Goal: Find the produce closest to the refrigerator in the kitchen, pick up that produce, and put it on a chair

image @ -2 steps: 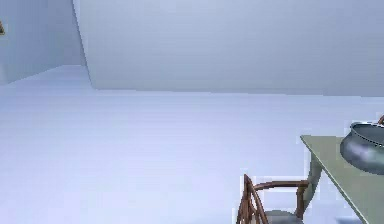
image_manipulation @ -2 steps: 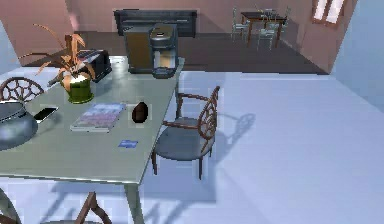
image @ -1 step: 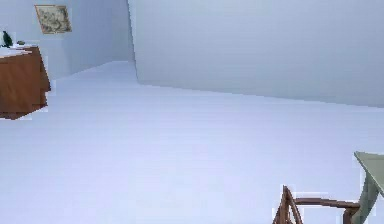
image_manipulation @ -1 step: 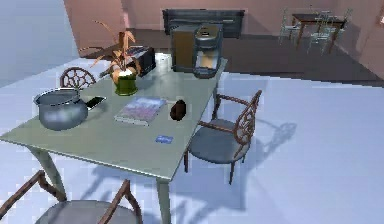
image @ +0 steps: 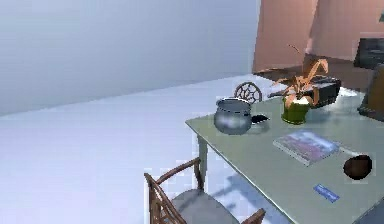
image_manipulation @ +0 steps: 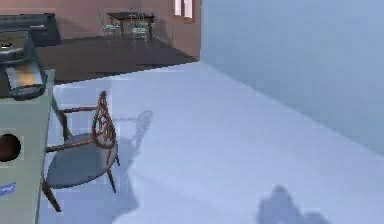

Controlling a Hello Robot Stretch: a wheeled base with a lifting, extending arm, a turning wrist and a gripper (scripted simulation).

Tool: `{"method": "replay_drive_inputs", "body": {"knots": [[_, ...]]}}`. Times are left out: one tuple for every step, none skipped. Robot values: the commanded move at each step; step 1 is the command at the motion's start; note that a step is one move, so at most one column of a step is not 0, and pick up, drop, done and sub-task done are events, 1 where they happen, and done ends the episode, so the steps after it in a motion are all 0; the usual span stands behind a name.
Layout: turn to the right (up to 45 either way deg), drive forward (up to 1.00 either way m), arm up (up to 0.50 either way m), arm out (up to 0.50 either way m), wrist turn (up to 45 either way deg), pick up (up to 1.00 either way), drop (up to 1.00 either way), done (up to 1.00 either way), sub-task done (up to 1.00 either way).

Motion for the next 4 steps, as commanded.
{"method": "replay_drive_inputs", "body": {"knots": [[45.0,0.00,0.00,0.00,0.0,0.00,0.00,0.00,0.00],[30.0,0.00,0.00,0.00,0.0,0.00,0.00,0.00,0.00],[0.0,1.00,0.00,0.00,0.0,0.00,0.00,0.00,0.00],[6.0,0.00,0.00,0.00,0.0,0.00,0.00,0.00,0.00]]}}
